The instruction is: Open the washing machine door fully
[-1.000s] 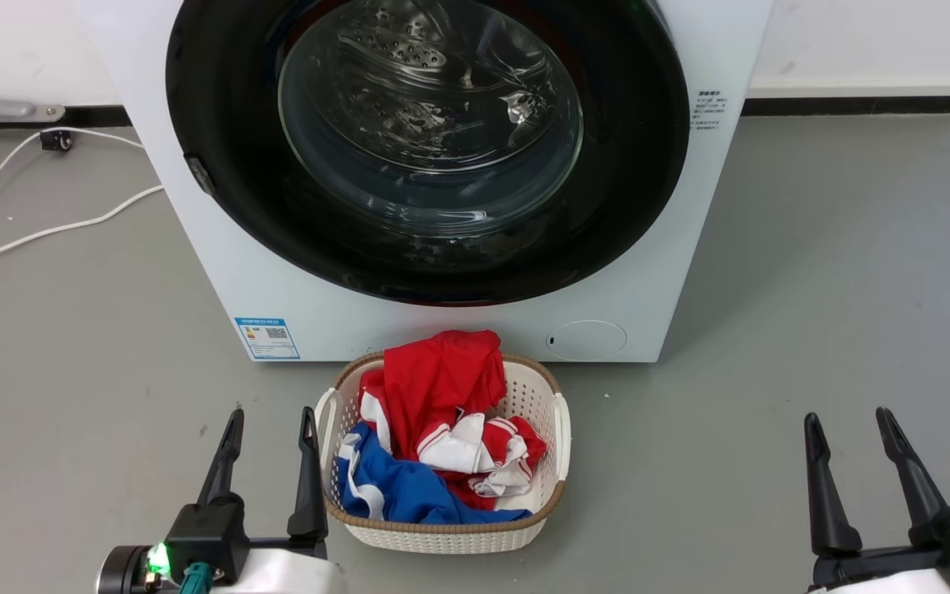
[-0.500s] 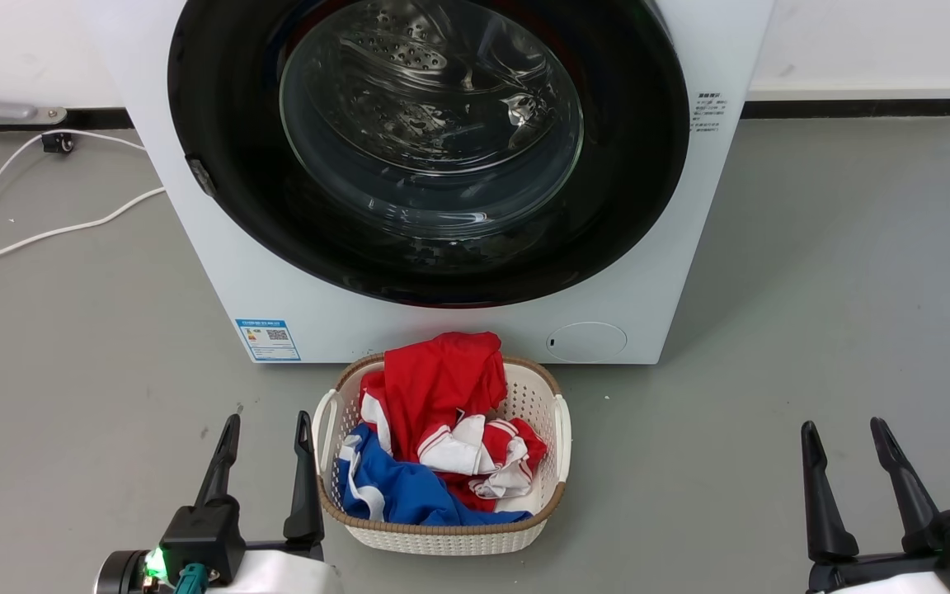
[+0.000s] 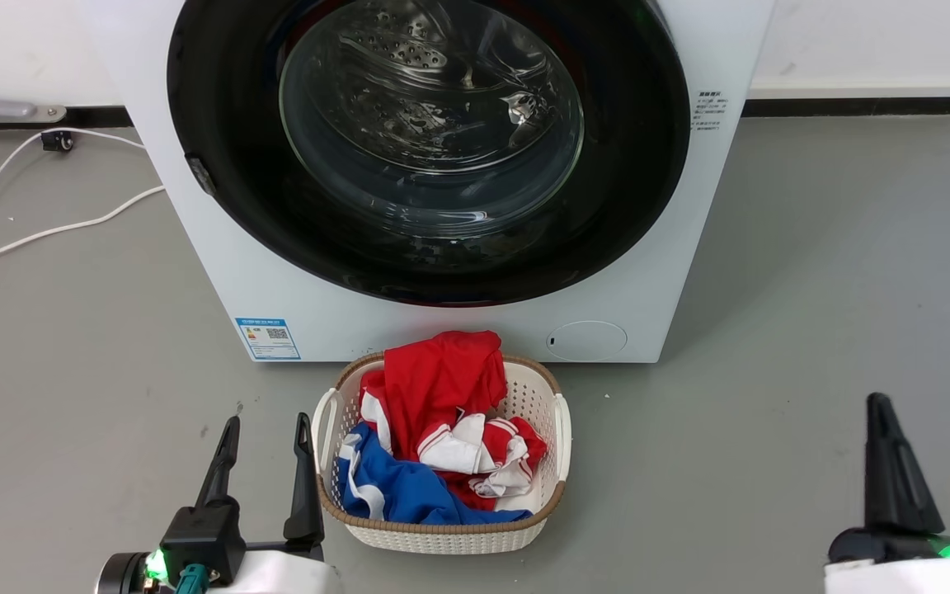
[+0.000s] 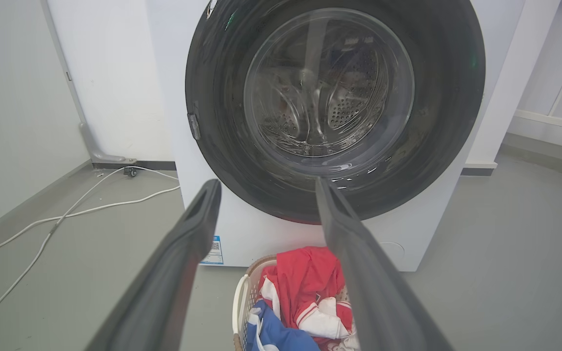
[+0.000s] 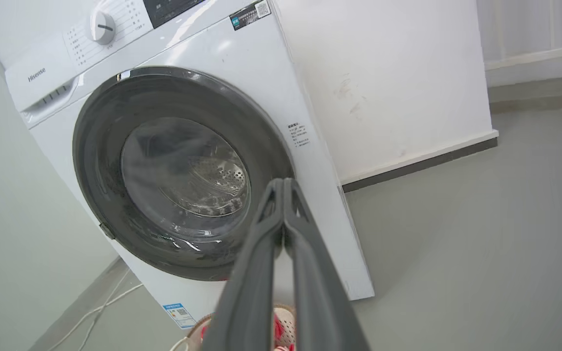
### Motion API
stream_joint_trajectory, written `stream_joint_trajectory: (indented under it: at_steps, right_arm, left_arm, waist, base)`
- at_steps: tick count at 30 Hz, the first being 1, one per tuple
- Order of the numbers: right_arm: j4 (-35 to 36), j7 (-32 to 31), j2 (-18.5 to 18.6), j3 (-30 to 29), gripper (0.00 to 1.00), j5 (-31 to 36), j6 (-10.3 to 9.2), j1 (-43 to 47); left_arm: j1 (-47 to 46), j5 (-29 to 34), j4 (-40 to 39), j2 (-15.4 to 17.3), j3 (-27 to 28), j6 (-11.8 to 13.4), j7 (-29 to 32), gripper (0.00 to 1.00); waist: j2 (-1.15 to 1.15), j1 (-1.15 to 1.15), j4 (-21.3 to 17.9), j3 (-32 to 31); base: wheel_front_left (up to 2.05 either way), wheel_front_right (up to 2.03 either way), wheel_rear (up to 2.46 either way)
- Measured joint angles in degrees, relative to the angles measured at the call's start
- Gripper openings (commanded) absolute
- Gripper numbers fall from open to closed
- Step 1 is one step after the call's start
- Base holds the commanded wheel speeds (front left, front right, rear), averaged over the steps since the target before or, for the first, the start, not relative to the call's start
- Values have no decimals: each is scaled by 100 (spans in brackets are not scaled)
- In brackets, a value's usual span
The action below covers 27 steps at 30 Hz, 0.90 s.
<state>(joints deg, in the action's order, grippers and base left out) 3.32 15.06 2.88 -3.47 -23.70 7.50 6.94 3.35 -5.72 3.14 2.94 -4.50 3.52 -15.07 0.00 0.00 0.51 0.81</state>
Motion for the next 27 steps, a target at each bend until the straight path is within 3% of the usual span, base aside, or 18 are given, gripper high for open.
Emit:
stream_joint_trajectory:
  at_steps: [5,13,17,21,27]
  right_arm:
    - [-15,2,2,-45,0,-1853,-1,-86]
    - [-118,3,-5,478,0,-4431,-1,7]
    - [41,-68,-3,691,0,-5441,-1,32]
    - [241,-530,126,666,0,-6433,-1,116]
    - [393,-1284,188,475,0,-7333,-2,250]
  left_arm:
    - [1,-8,-1,0,4,0,0,100]
    - [14,-22,8,-2,-3,2,0,100]
    - [15,-34,10,-2,-4,3,0,100]
    - [14,-34,15,-2,-2,7,0,100]
    - [14,-32,15,-2,2,7,0,100]
  waist:
    - [0,0,-4,1]
    - [0,0,-20,0]
    - [0,0,-27,17]
    - [0,0,-27,24]
    - [0,0,-14,31]
  base:
    - [0,0,0]
    - [0,0,0]
    - [0,0,0]
    - [0,0,0]
    - [0,0,0]
